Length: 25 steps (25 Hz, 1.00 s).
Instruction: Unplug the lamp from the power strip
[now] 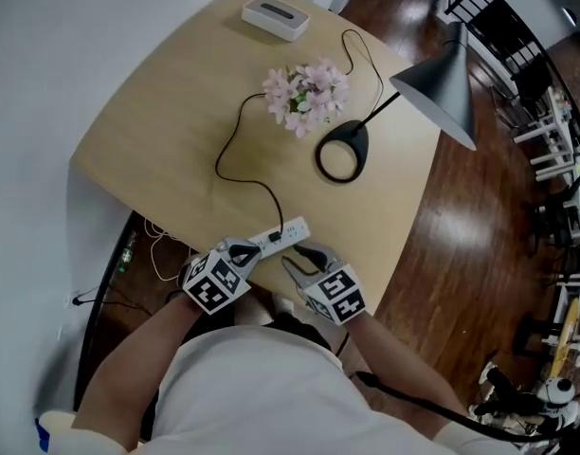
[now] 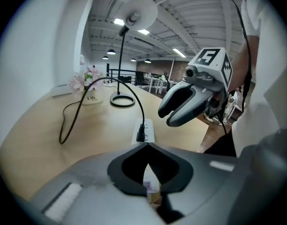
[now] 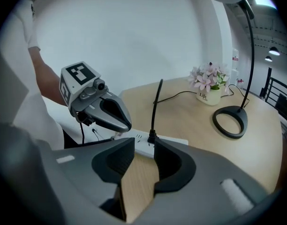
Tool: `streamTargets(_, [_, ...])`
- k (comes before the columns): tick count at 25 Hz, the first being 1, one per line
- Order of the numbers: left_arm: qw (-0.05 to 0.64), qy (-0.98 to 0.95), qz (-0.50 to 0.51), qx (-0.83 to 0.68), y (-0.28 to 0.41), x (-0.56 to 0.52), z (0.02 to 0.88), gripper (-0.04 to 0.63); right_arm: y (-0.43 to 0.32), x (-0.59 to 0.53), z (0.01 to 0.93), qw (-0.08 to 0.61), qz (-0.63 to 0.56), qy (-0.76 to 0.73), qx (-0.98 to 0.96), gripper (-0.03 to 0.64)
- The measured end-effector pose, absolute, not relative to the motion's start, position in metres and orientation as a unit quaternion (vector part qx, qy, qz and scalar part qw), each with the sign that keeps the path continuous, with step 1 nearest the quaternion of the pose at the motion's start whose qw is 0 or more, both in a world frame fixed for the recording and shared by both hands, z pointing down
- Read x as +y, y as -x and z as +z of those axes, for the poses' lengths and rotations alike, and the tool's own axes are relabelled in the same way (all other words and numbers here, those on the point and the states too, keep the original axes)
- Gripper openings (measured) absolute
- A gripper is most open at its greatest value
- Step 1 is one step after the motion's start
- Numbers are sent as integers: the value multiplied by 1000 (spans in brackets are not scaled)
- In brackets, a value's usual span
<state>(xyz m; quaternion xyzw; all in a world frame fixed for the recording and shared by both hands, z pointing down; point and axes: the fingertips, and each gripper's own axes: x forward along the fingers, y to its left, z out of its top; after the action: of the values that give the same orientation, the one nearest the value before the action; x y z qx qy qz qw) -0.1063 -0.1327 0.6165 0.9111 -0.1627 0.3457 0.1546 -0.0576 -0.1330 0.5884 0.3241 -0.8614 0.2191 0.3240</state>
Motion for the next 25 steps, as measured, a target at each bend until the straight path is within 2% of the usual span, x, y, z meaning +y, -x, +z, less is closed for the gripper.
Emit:
streamTargets(12, [168,-896,411,-31,95,-136,646,2,77,-166,631,372,249,-382,-809,129])
streamTargets(16, [164,-892,421,-13,95,-135,648,2,78,-172,635,375,253,-393,-801,91])
streamTargets(21, [127,-890,438,-10,93,-134,649,2,78,-171,635,380,260,-396,-794,87])
streamTargets(25, [146,-878,455,-7,94,-133,653,2,80,-172,633,386,260,-399,-790,84])
